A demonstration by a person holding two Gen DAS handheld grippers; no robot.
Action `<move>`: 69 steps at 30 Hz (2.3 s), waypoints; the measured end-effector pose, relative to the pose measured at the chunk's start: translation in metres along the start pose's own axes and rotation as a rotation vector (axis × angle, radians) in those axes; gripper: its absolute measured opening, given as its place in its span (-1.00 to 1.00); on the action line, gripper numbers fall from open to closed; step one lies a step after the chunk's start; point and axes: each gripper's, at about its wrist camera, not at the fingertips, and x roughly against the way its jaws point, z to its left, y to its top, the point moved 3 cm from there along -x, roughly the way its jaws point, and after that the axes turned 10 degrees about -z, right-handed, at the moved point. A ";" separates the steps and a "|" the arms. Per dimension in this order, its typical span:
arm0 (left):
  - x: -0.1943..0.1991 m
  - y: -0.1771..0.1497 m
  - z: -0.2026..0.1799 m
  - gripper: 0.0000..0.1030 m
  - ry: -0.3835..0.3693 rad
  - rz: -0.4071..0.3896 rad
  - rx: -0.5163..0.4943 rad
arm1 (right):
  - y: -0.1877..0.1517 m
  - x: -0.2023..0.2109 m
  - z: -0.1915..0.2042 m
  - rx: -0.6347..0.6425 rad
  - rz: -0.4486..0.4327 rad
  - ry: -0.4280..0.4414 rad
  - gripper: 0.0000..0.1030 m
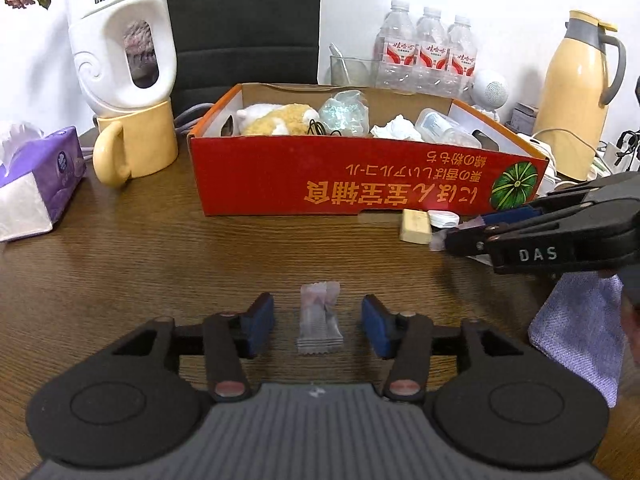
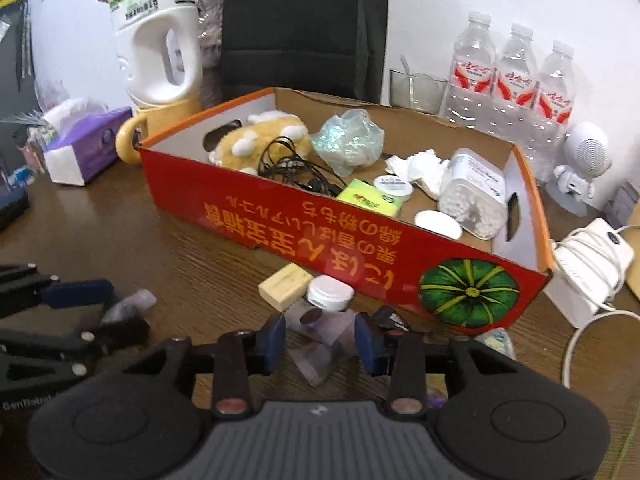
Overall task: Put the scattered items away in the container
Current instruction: 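Grasp the small clear wrapper with the left tool while the right tool grasps a clear plastic strip, then carry both clear wrappers over the cardboard box and open both tools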
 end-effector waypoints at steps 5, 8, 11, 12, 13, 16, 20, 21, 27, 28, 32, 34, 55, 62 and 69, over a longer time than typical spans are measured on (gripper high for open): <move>-0.001 -0.001 -0.002 -0.23 0.024 -0.015 -0.031 | -0.005 -0.009 0.001 0.001 -0.015 0.017 -0.26; -0.001 -0.002 -0.003 -0.61 0.027 -0.032 -0.046 | -0.005 -0.011 -0.002 -0.036 -0.038 0.020 -0.26; -0.001 -0.002 -0.005 -0.63 0.038 -0.039 -0.062 | -0.006 -0.011 -0.003 -0.053 -0.059 0.026 -0.36; -0.001 -0.002 -0.005 -0.63 0.041 -0.039 -0.055 | -0.007 -0.011 -0.002 -0.051 -0.062 0.026 -0.42; -0.002 -0.001 -0.004 -0.63 0.046 -0.038 -0.049 | -0.007 -0.010 -0.002 -0.054 -0.066 0.029 -0.49; -0.003 0.001 0.002 -0.63 0.054 -0.031 -0.020 | -0.008 -0.009 0.004 -0.024 -0.064 0.021 -0.54; -0.004 0.002 0.007 -0.63 0.064 -0.029 0.003 | -0.008 -0.006 0.018 0.023 -0.045 0.035 -0.66; -0.004 0.002 0.007 -0.63 0.066 -0.030 0.003 | -0.008 -0.004 0.024 0.036 -0.042 0.036 -0.66; 0.001 0.005 0.010 -0.63 0.097 -0.080 0.011 | -0.010 0.011 0.050 0.031 -0.056 0.058 -0.95; 0.003 0.007 0.011 -0.63 0.103 -0.093 0.013 | -0.010 0.017 0.053 0.015 -0.066 0.051 -0.98; 0.018 0.010 0.012 -0.63 0.125 -0.144 0.019 | -0.021 0.047 0.063 -0.046 -0.101 0.020 -0.99; 0.036 0.008 0.011 -0.63 0.126 -0.175 0.032 | -0.029 0.066 0.067 -0.061 -0.125 0.002 -0.99; 0.211 -0.045 -0.018 -0.63 0.181 -0.423 -0.018 | -0.090 0.233 0.126 -0.125 -0.455 -0.159 -0.99; 0.187 -0.026 -0.019 -0.63 0.127 -0.400 -0.013 | -0.085 0.229 0.114 -0.146 -0.458 -0.165 -0.99; 0.112 0.063 -0.012 -0.63 0.052 -0.394 0.018 | -0.003 0.189 0.059 -0.173 -0.509 -0.131 -0.99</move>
